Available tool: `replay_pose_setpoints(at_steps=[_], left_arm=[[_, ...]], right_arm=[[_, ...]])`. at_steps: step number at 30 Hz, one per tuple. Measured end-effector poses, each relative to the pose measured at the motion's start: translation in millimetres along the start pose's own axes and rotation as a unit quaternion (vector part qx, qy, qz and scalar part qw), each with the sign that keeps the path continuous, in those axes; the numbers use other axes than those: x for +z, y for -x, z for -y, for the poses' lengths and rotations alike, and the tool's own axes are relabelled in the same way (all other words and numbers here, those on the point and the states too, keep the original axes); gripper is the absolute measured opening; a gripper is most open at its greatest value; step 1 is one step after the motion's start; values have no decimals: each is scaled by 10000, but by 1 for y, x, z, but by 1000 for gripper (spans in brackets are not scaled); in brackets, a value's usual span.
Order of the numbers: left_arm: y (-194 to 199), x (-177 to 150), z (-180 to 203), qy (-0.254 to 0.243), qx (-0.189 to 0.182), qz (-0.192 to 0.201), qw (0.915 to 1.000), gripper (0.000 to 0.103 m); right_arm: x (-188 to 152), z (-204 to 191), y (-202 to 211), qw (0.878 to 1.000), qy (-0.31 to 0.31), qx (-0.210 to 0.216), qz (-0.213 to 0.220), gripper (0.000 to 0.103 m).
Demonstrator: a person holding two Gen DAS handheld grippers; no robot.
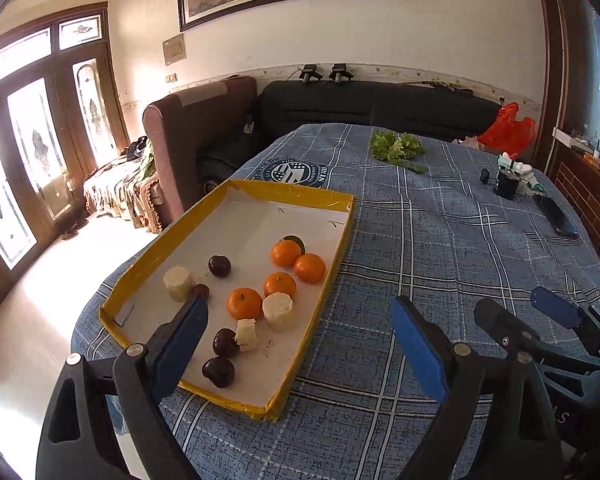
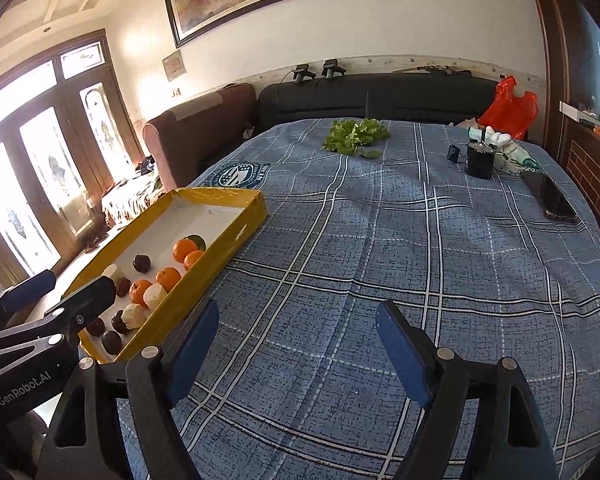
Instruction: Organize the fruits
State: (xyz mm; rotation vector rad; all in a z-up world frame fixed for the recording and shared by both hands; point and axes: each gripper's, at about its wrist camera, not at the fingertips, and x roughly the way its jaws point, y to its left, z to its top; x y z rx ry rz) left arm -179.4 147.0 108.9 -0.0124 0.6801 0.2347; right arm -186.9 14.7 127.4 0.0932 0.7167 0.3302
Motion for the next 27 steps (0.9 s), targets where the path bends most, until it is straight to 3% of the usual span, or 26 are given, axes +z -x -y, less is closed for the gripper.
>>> replay_pose_setpoints(at_steps=[27], left_arm=[[-1,-10,-36,434,-137,-103,9989,92]], right_arm=[[-16,-40,-13,9994,156,-175,-252,90]])
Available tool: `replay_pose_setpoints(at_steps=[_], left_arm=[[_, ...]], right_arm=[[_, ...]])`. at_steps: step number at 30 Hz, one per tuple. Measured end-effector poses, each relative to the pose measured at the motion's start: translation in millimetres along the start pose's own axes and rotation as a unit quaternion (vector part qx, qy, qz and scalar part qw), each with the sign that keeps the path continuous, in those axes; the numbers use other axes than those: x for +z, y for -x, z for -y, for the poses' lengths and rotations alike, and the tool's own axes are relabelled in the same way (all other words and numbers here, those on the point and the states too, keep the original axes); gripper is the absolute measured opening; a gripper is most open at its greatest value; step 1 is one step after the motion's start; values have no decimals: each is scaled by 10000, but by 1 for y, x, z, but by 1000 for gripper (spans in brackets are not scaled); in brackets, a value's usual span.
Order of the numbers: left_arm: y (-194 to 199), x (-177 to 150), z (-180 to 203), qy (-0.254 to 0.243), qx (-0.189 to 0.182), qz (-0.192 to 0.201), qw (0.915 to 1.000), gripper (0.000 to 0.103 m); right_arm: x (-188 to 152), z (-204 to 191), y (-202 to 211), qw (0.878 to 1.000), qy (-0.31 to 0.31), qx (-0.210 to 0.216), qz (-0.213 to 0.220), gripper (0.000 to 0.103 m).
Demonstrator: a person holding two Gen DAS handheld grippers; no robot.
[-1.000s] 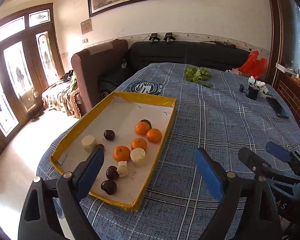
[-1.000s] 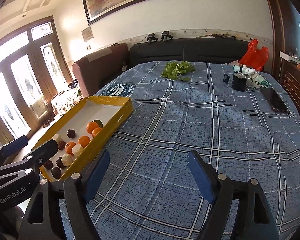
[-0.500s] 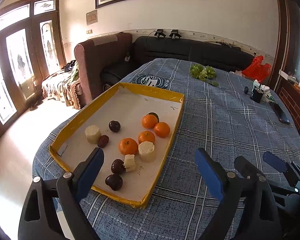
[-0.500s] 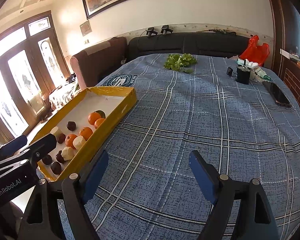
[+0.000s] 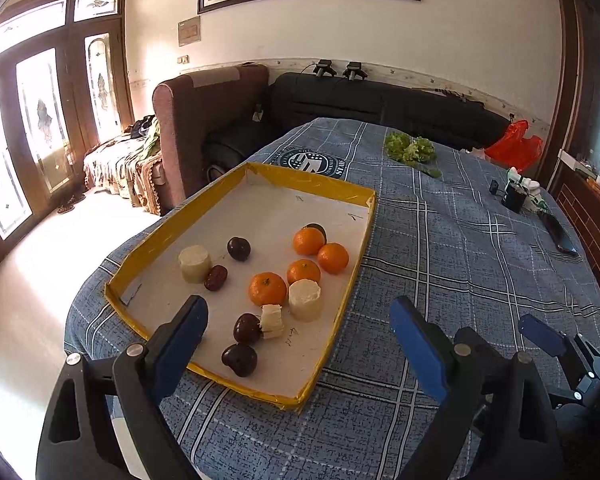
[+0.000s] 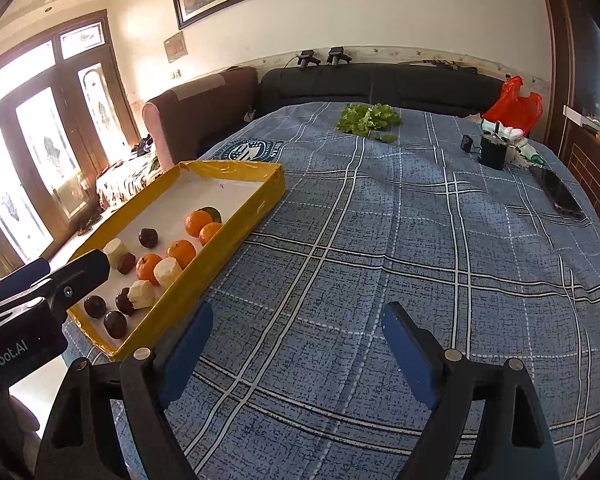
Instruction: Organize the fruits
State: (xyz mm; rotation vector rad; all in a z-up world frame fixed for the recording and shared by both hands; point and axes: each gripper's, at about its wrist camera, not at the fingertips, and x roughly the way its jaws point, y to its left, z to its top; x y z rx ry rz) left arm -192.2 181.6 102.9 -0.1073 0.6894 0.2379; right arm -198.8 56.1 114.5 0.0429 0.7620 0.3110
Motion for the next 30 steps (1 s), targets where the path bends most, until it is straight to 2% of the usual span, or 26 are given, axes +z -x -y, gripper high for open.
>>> replay_pose_setpoints(at_steps=[15,21,24,27,29,30], left_arm=[[13,-5,-4,73,25,149,9999,92],[27,-6,-7,162,175,454,9987,92],[51,-8,-12,345,557,1039,9924,92],[88,-12,-21,624,862,1932,9754,103],[107,-15,-27,822,779,2321,9661,103],[110,-14,-30,895,648,2358,9655,103]], right_arm=[[-10,-1,6,9999,-156,-58,21,91],[-14,-2,12,9997,-176,-137,85,91],[-15,-4,16,9997,-161,-128,141,91],[-16,-10,21,9996,-76,-125,233,92],[-17,-14,23,9995,-4,-121,286,92],[-17,-16,24,9995,33,-119,305,93]])
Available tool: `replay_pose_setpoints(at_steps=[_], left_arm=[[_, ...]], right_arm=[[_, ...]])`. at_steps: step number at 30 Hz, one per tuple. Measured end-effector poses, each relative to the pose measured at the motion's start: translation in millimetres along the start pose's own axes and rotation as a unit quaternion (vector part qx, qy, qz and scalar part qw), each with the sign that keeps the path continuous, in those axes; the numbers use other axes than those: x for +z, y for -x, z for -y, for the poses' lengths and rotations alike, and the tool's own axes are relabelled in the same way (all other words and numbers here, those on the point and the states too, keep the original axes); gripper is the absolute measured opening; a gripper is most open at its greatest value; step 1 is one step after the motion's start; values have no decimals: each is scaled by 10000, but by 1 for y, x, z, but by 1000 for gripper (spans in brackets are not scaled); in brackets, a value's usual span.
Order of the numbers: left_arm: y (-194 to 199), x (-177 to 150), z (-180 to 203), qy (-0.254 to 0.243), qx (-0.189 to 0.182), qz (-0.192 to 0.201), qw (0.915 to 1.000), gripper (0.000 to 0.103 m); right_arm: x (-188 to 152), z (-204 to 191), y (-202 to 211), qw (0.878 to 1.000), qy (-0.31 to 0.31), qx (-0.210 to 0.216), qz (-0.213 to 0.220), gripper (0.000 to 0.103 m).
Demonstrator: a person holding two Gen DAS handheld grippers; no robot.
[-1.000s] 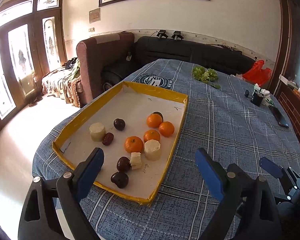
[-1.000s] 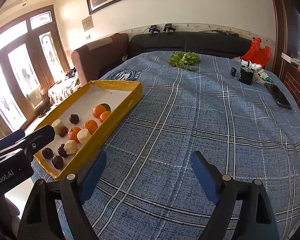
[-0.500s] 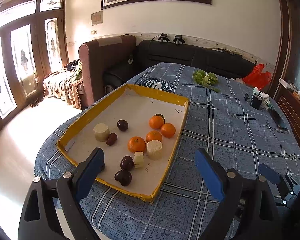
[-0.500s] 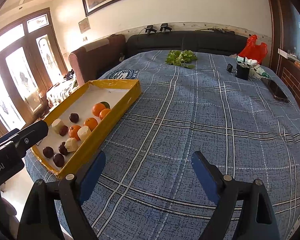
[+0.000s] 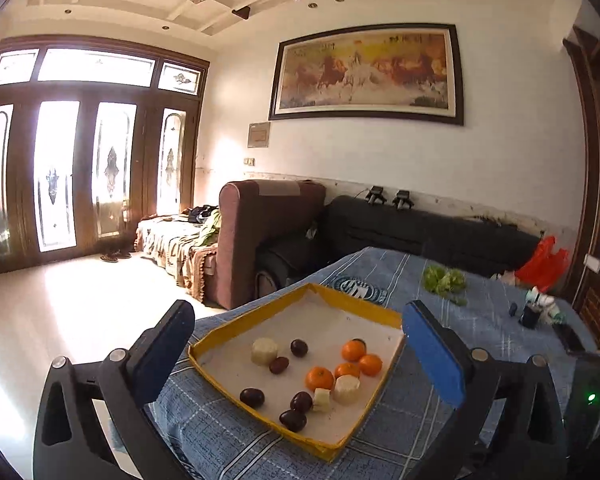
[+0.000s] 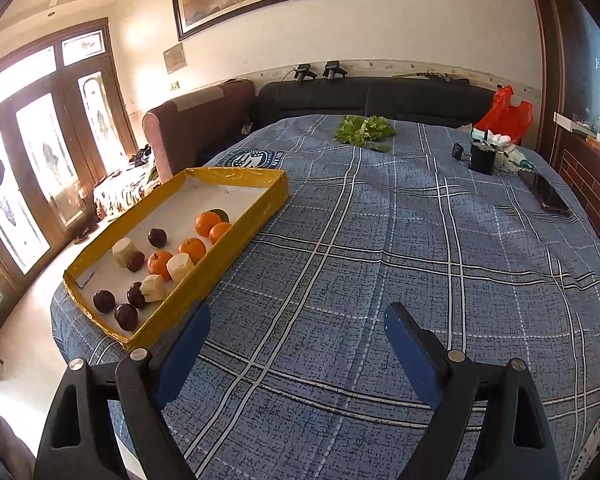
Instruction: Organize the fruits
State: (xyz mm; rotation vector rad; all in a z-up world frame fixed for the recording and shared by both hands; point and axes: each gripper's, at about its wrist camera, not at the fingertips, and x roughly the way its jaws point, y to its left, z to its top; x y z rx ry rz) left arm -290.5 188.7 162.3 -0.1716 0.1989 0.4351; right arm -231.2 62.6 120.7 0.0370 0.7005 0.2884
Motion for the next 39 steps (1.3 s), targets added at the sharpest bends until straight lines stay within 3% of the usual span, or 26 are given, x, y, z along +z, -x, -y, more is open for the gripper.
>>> replay_pose_setpoints(at_steps=[3,5,7,12,17,30,39], left_arm=[[-11,1,-2,95,-403,-515,9978,103],[-24,-4,1,18,-368,-902,9952,103],[-31,-11,1,-53,-201,-1042,9943,103],[-35,-18,-2,-62,29,-1089,9940,103],[-37,-21,3,-357,-33,-1187,9923,103],[-56,-35,5,-376,-111,-1701,9846,103],[-59,-42,6,-405,-111,-1853,9818,103]], right_arm=[[-2,-6,2,9999,105,48,40,93],[-2,-9,1,9999,149,82,33,94],[-3,-12,2,9997,210,100,45,94],[-4,-14,3,9995,281,112,74,94],[-6,-18,0,9994,317,163,36,94],[-10,-23,-3,9990,388,228,-31,95],[-13,-27,-5,9988,413,244,-64,95]])
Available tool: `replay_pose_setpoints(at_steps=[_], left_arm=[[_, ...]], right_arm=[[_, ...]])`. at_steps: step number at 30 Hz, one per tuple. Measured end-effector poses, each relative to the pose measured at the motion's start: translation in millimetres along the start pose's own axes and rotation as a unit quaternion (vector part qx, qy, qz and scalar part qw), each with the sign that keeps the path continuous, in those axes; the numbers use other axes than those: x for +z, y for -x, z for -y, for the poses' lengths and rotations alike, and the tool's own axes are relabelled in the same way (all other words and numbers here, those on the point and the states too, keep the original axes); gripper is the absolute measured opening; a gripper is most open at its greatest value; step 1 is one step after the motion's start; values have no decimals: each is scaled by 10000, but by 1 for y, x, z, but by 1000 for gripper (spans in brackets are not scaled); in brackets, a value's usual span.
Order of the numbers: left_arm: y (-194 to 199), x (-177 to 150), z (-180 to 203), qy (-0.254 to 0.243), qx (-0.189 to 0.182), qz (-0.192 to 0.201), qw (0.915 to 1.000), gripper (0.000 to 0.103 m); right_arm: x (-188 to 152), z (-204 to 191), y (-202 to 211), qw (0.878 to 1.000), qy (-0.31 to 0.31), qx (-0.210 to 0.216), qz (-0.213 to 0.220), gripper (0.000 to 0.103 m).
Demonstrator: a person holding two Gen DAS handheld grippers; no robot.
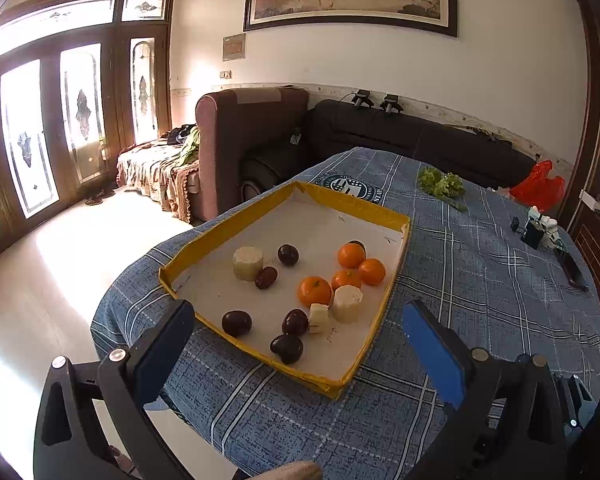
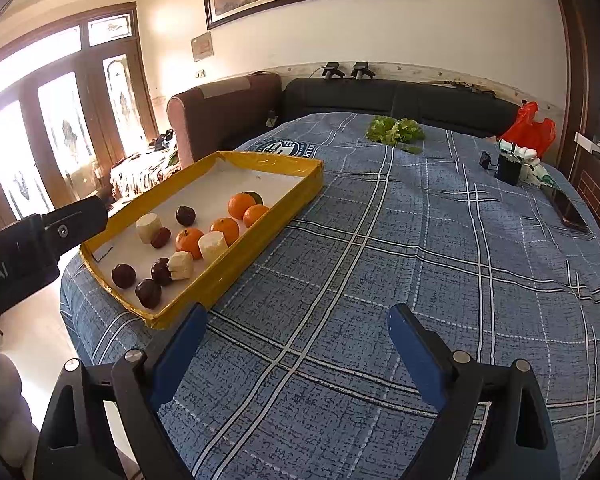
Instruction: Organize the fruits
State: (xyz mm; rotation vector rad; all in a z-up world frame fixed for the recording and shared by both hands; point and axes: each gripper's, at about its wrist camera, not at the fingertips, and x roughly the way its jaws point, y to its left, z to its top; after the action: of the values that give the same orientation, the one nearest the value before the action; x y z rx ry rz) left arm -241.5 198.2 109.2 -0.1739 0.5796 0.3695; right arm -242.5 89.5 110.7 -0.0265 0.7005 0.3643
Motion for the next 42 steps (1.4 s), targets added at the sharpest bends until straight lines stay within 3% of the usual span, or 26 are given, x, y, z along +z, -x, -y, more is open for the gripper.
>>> replay_pose_setpoints(at_steps=[42], left_arm=[[-15,-9,-4,88,-126,-488,9987,103]], right_arm=[[-11,-11,-10,9998,-57,56,-168,96]])
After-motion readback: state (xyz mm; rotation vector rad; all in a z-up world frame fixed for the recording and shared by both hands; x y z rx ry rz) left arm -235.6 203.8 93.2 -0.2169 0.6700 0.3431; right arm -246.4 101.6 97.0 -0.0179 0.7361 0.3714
